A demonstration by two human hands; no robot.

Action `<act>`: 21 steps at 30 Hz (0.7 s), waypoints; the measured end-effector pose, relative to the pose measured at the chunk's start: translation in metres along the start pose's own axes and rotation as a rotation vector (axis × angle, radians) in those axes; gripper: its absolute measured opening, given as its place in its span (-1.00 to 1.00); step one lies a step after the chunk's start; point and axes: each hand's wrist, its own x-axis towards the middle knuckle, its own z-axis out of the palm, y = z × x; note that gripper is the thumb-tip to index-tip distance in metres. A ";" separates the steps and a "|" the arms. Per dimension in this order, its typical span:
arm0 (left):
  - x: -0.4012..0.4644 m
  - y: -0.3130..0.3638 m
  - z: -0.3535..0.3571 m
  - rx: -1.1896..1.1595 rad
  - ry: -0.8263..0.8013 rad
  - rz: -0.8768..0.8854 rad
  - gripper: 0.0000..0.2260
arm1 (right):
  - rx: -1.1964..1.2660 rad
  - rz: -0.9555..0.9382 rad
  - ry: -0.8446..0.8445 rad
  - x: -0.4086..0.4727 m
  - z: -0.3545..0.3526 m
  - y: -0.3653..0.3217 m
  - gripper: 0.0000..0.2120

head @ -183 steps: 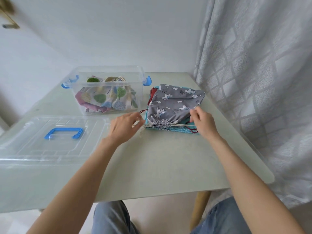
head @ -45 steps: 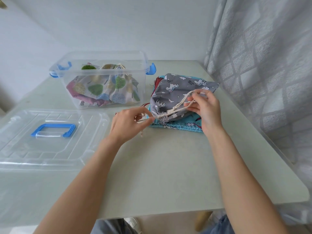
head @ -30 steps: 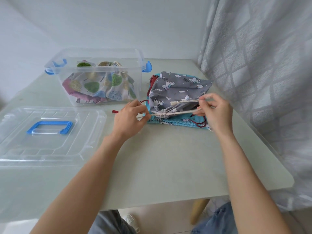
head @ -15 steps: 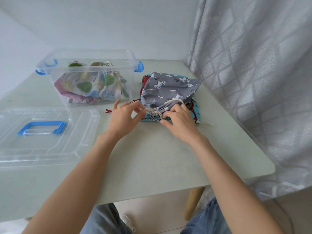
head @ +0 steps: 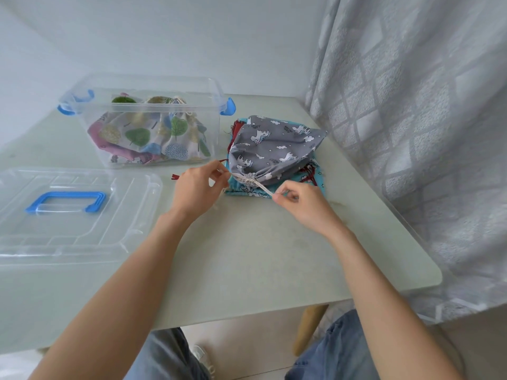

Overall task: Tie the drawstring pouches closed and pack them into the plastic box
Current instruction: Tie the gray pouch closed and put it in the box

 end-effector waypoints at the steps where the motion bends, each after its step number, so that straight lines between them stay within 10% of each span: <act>1: 0.000 0.000 -0.001 -0.003 0.006 0.005 -0.91 | 0.038 -0.017 0.024 0.000 0.001 0.001 -0.88; 8: -0.003 -0.006 -0.005 0.130 0.003 -0.070 -0.93 | 0.126 -0.066 0.230 0.006 0.007 0.005 -0.91; 21: -0.002 0.004 -0.015 -0.344 -0.119 -0.040 -0.89 | 0.841 -0.079 -0.097 0.055 0.001 -0.067 -0.85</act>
